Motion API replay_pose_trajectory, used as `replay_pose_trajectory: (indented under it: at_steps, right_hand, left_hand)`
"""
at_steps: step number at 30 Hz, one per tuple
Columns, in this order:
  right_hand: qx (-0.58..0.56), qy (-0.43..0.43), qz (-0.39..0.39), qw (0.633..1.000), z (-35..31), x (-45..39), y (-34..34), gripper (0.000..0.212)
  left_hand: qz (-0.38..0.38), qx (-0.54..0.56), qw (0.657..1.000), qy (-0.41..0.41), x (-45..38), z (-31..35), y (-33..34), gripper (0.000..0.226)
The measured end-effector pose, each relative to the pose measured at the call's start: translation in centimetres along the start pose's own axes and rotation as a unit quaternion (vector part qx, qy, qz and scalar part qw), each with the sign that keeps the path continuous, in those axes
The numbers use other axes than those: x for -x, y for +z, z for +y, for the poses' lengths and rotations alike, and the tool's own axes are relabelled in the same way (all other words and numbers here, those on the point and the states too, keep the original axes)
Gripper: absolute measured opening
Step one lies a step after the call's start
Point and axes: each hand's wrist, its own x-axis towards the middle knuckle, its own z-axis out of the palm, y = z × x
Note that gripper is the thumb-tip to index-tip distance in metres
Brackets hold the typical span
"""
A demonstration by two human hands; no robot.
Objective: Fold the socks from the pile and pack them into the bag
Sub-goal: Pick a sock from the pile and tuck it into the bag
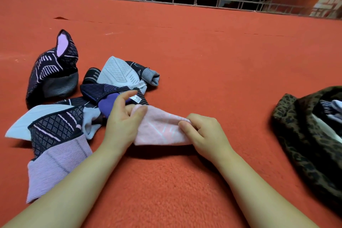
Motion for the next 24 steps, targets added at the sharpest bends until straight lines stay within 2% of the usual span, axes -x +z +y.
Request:
replay_pose_trajectory:
  at_steps: [5, 7, 9, 12, 14, 16, 20, 22, 24]
  right_hand:
    - [-0.098, 0.024, -0.023, 0.995, -0.7, -0.1, -0.6, 0.039]
    - [-0.147, 0.056, 0.011, 0.987, -0.8, -0.1, -0.8, 0.038]
    - [-0.210, 0.103, 0.050, 0.971, -0.7, -0.3, -0.9, 0.035]
    - [-0.294, 0.172, 0.060, 0.938, -0.7, -0.5, -1.2, 0.040]
    - [-0.341, 0.200, 0.021, 0.918, -1.0, -0.5, -1.7, 0.036]
    - [-0.368, 0.223, -0.056, 0.901, -1.3, -0.4, -2.5, 0.033]
    - [-0.449, 0.257, -0.179, 0.837, -1.6, 0.0, -4.0, 0.029]
    - [-0.496, 0.263, -0.201, 0.803, -2.0, 0.2, -3.9, 0.025]
    - [-0.520, 0.273, -0.187, 0.788, -2.3, 0.4, -3.3, 0.024]
  left_hand:
    - [0.014, 0.049, 0.999, -0.017, -0.5, 0.4, -0.3, 0.035]
    - [-0.017, 0.119, 0.992, -0.045, -0.3, 0.6, -0.5, 0.053]
    - [-0.078, 0.173, 0.980, -0.062, -0.2, 0.5, -0.7, 0.069]
    - [-0.118, 0.130, 0.983, -0.059, 0.2, 0.6, -0.6, 0.062]
    - [-0.089, 0.122, 0.988, -0.040, 0.0, 0.7, -0.6, 0.055]
    - [-0.052, 0.151, 0.987, -0.014, -0.3, 0.9, -0.8, 0.047]
    - [-0.008, 0.153, 0.987, 0.039, -0.5, 1.6, -1.5, 0.038]
    - [0.003, 0.159, 0.986, 0.042, -0.4, 1.9, -1.5, 0.034]
    - [0.029, 0.145, 0.989, 0.021, -0.5, 1.8, -1.3, 0.029]
